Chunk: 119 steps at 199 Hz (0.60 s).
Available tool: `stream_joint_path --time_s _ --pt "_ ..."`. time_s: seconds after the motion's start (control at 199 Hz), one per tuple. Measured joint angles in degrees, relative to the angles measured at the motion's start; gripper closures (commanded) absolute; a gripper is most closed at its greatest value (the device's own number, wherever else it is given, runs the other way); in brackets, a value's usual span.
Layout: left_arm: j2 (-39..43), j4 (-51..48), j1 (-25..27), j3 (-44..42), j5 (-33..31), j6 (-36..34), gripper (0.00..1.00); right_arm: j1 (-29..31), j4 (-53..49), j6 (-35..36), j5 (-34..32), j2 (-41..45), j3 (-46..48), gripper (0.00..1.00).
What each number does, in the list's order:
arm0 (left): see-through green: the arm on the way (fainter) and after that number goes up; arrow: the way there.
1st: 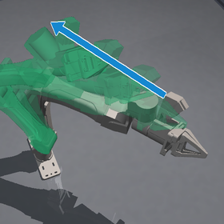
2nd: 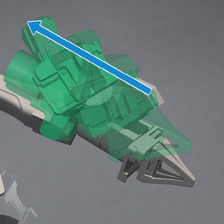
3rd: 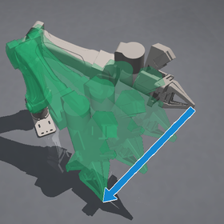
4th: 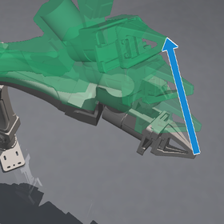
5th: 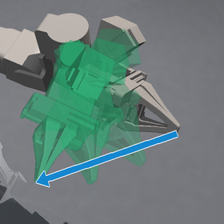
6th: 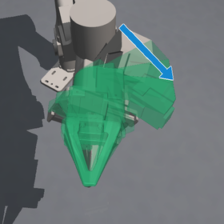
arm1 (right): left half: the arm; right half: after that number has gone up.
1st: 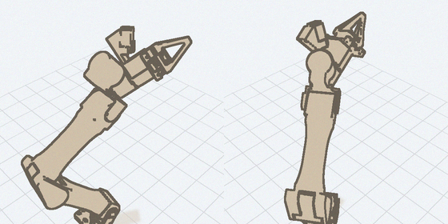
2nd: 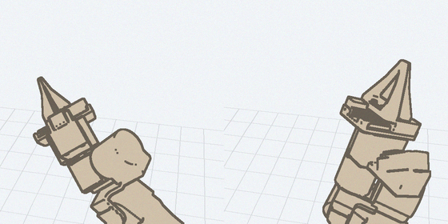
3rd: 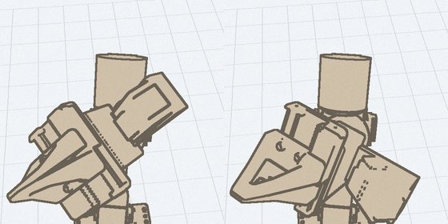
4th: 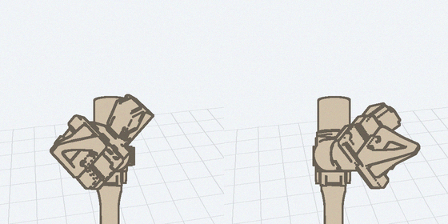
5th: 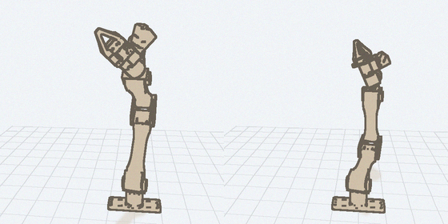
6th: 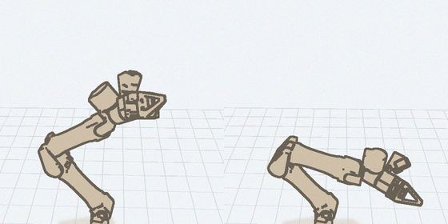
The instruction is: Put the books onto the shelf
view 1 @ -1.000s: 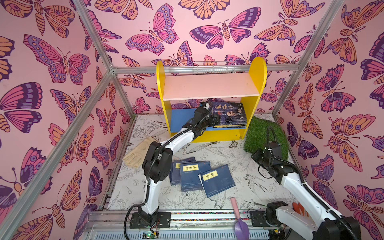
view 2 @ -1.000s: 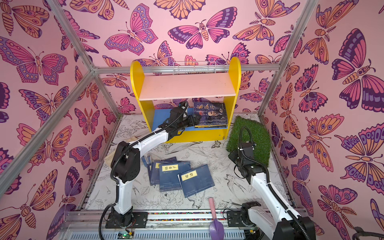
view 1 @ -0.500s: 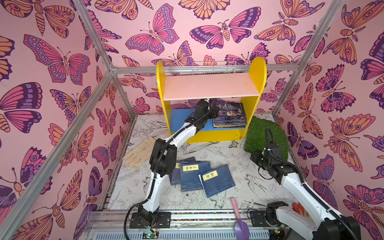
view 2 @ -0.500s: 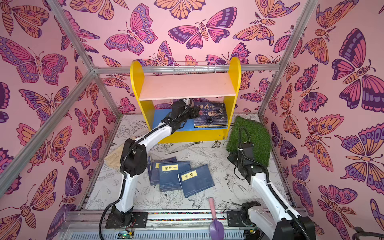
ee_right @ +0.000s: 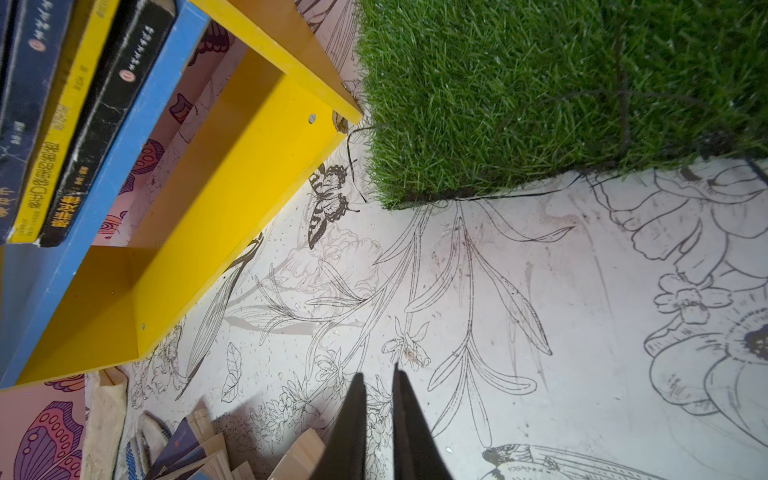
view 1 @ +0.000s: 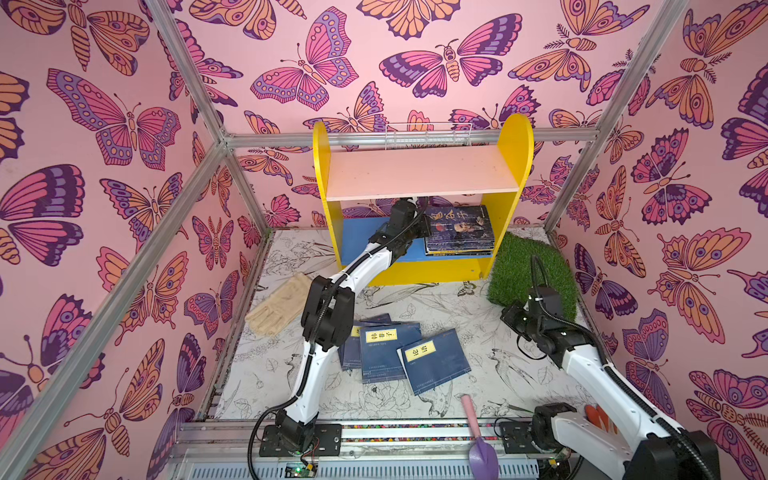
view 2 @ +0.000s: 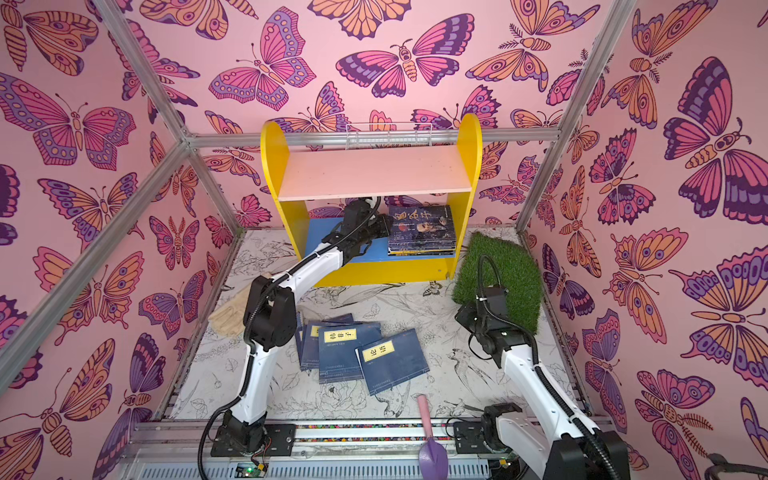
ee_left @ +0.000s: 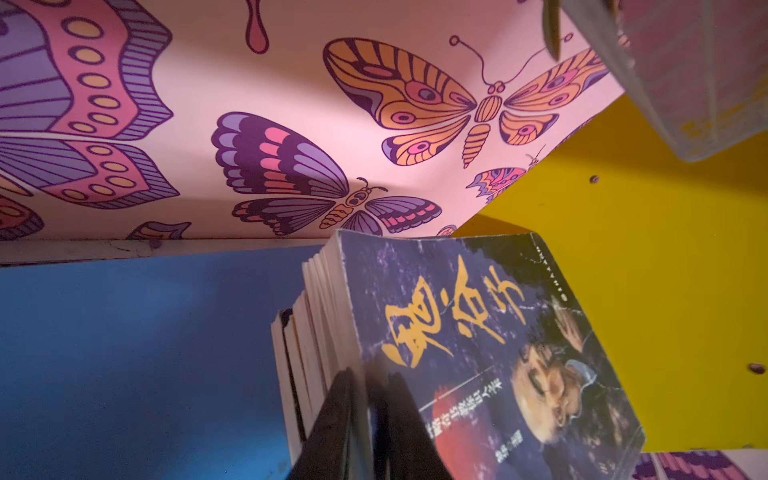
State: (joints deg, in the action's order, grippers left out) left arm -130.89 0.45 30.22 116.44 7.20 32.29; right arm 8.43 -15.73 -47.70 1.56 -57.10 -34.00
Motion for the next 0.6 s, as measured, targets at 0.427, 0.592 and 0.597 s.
stream_joint_path --time_s 0.427,0.592,0.597 --pt "0.04 0.28 -0.59 0.02 2.73 1.27 1.00 -0.20 -0.37 0.00 0.07 0.20 0.44 0.87" --pt "0.94 0.61 -0.68 -1.16 3.98 1.38 1.00 -0.20 -0.39 0.00 0.26 0.09 0.44 0.87" --pt "0.96 0.61 -0.68 -1.20 4.00 1.38 1.00 -0.20 -0.39 0.00 0.28 0.09 0.44 0.87"
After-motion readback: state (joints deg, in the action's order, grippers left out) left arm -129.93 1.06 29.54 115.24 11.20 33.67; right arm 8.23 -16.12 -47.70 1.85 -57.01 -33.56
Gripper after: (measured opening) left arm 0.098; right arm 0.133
